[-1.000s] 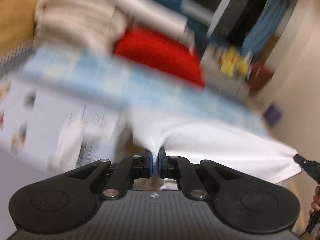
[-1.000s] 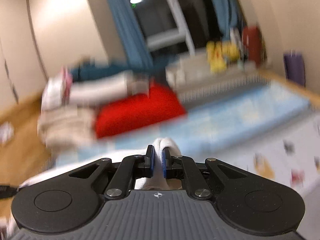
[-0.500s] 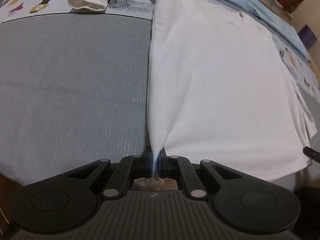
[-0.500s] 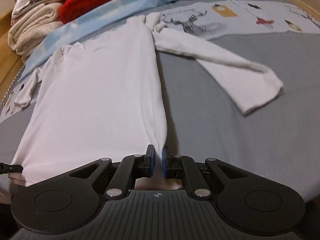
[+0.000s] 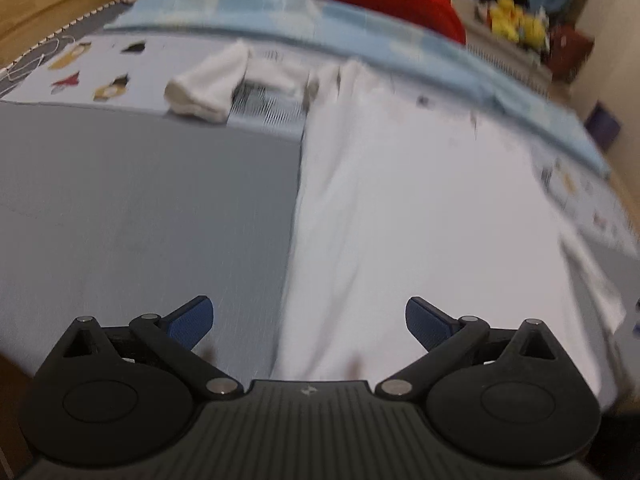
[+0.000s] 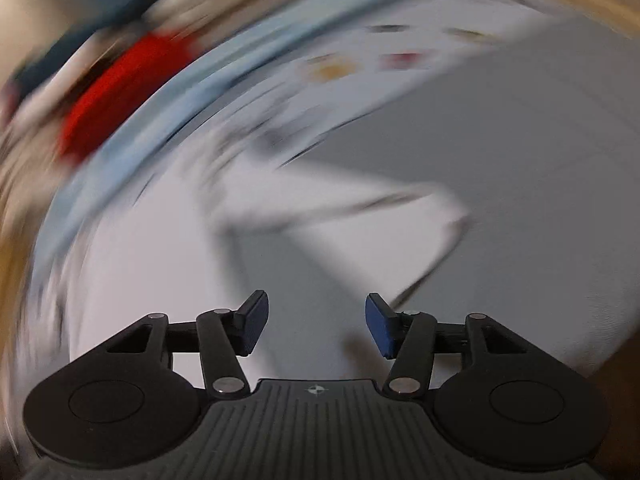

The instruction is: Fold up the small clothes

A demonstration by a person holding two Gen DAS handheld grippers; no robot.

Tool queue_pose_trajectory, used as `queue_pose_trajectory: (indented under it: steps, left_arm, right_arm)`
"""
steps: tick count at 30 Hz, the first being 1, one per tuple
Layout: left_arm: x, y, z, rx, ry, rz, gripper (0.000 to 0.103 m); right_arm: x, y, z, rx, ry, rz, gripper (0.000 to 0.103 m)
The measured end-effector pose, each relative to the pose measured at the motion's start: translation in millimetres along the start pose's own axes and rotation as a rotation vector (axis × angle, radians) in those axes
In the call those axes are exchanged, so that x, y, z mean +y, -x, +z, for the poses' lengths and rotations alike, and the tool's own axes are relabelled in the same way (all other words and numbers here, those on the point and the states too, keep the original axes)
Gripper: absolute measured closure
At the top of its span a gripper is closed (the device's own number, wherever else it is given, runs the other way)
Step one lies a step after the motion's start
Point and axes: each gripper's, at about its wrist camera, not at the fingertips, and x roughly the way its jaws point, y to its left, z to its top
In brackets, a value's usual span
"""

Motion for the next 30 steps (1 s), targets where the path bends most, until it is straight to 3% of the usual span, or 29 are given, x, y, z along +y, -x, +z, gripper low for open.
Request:
queue_pose_trajectory:
  steps: [2, 4, 8, 12, 14, 17, 19, 20, 22, 26, 30]
  left_arm:
    - [-16, -11, 13, -0.025, 0.034, 0.004, 0.001]
    - [-25, -29, 27, -0.030, 0.079, -0.006, 0.001]
    - [-44, -69, 40, -0.007, 0.154, -0.032, 0.001]
    - [-48, -99, 43, 0.044, 0.188, -0.047, 0.001]
    - [-47, -106, 45, 0.065, 0.239, -0.082, 0.001]
    - [-52, -111, 51, 0.056, 0.269, -0.118, 0.001]
    - [-55, -112, 53, 0.046, 0.258, -0.118, 0.001]
    - [-56, -112, 54, 0.041, 0.256, -0.115, 0.001]
    - [-55, -111, 56, 0.030, 0.260, -0.107, 0.001]
    - [-46, -108, 60, -0.008, 0.289, -0.078, 0.001]
    - [-37, -103, 63, -0.041, 0.333, -0.049, 0.001]
  right_arm:
    - [-33, -21, 30, 0.017, -0.231, -0.026, 0.047]
    - [-57, -39, 45, 0.033, -0.353, -0.046, 0.047]
    - [-89, -63, 51, 0.057, -0.659, -0.030, 0.045]
    - [-97, -74, 62, 0.050, -0.857, -0.008, 0.033]
    - [-97, -80, 69, 0.034, -0.894, -0.023, 0.033]
    - [-79, -90, 75, 0.000, -0.802, -0.131, 0.035]
    - [-61, -94, 83, -0.024, -0.663, -0.241, 0.063]
    - [-56, -98, 86, -0.033, -0.581, -0.307, 0.088]
    - [-47, -103, 88, -0.038, -0.478, -0.376, 0.095]
    - [-32, -89, 109, -0.087, -0.375, -0.275, 0.099]
    - [-4, -30, 161, -0.341, -0.242, -0.125, 0.100]
